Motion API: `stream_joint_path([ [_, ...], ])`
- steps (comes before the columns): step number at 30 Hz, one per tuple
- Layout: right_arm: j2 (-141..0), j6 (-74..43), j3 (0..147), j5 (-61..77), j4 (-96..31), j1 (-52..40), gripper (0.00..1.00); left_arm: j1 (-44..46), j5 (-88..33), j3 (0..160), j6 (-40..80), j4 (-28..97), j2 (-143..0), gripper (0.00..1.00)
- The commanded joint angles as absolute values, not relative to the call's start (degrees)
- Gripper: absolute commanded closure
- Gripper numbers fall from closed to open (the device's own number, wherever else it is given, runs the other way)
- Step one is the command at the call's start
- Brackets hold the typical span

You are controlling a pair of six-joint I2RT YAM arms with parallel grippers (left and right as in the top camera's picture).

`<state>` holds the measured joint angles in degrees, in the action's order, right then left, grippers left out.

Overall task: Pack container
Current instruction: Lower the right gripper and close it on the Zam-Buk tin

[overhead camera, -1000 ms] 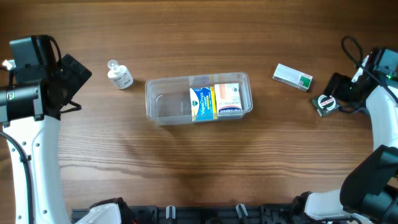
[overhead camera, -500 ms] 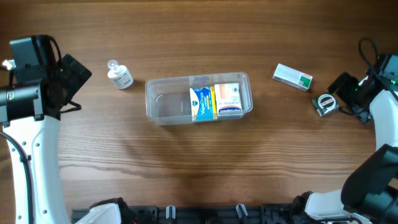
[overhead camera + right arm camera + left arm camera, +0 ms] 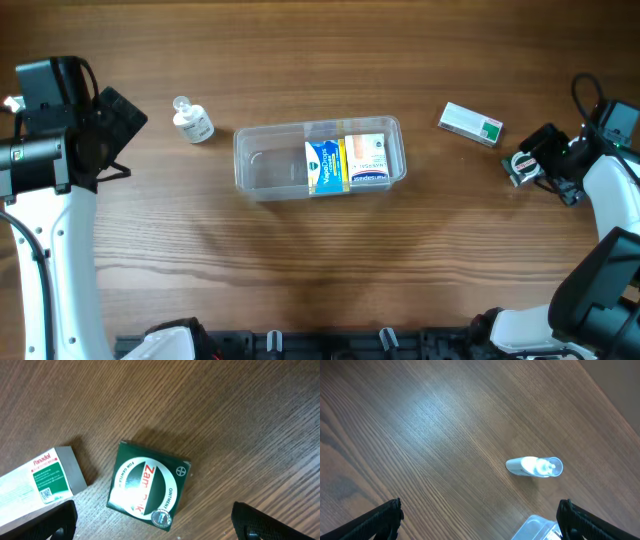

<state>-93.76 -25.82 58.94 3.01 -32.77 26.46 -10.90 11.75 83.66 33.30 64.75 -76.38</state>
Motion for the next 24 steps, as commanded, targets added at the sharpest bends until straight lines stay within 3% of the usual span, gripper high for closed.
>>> stream_joint_path([
  [1,-94.3,-27.0,58.6,3.9,-32.3,26.5,0.0,-11.2,12.1,84.3,33.2,64.8,-76.2,0.0],
  [24,-106.8,-35.0,58.6,-3.2,-28.9,21.3,0.0,-11.2,12.1,84.3,33.2,64.8,-76.2,0.0],
])
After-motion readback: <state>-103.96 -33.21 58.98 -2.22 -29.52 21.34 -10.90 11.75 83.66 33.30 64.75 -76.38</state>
